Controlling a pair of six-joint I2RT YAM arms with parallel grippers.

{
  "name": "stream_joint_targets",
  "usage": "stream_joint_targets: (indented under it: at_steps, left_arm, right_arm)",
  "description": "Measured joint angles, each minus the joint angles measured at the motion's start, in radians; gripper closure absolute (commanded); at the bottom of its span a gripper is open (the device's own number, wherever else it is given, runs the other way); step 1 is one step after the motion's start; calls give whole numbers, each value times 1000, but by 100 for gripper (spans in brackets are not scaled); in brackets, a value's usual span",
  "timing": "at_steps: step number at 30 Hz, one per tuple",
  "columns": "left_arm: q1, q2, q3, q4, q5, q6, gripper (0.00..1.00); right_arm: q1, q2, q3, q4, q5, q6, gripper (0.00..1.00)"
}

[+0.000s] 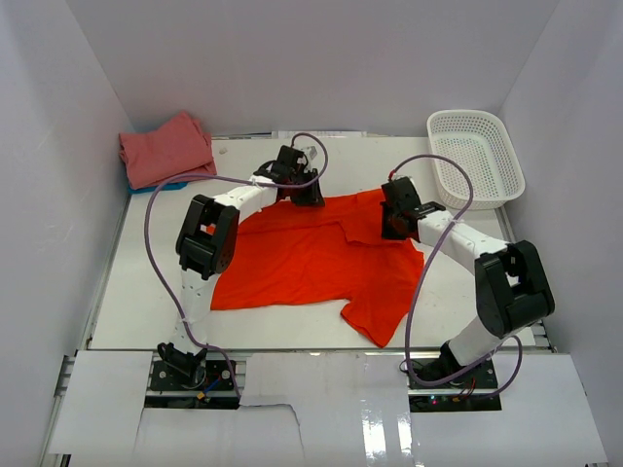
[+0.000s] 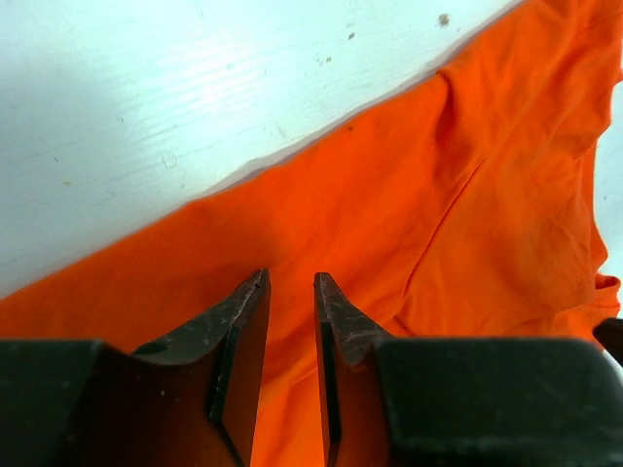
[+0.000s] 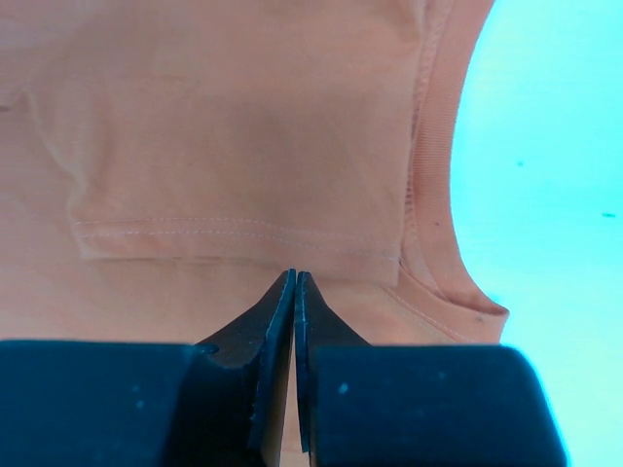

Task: Fold and stack the t-shirts
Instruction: Fold the flattened tshirt in 1/3 of the way

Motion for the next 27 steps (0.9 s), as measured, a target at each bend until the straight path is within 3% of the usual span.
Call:
stream_joint_targets:
  at_steps: [2, 4, 6, 9, 11, 12, 15, 21, 27]
  left_arm:
    - [0, -6, 12, -5, -9, 1, 63]
    - [5, -31, 13, -28, -23, 2, 63]
    - [11, -84, 4, -49, -35, 3, 61]
    - [34, -264, -84, -70, -60, 4, 58]
    - [64, -447, -184, -65, -76, 11, 57]
    - [81, -557, -250, -54, -85, 15, 32]
    - [129, -871, -464, -12, -151, 10, 2]
    - [146, -1373, -871, -17, -283, -53, 2]
    - [151, -1532, -962, -161, -320, -151, 2]
  right_arm:
    - [0, -29, 14, -23, 4, -4, 87]
    - [0, -69, 25, -37, 3, -10, 70]
    - [0, -128, 26, -48, 1, -18, 44]
    - [0, -263, 10, -70, -11, -29, 34]
    - [0, -373, -21, -68, -32, -31, 31]
    - [0, -430, -47, -66, -57, -32, 30]
    - [0, -605, -145, -73, -117, -32, 27]
    - [24, -754, -300, -145, -276, -29, 26]
    - [166, -782, -353, -245, -293, -27, 27]
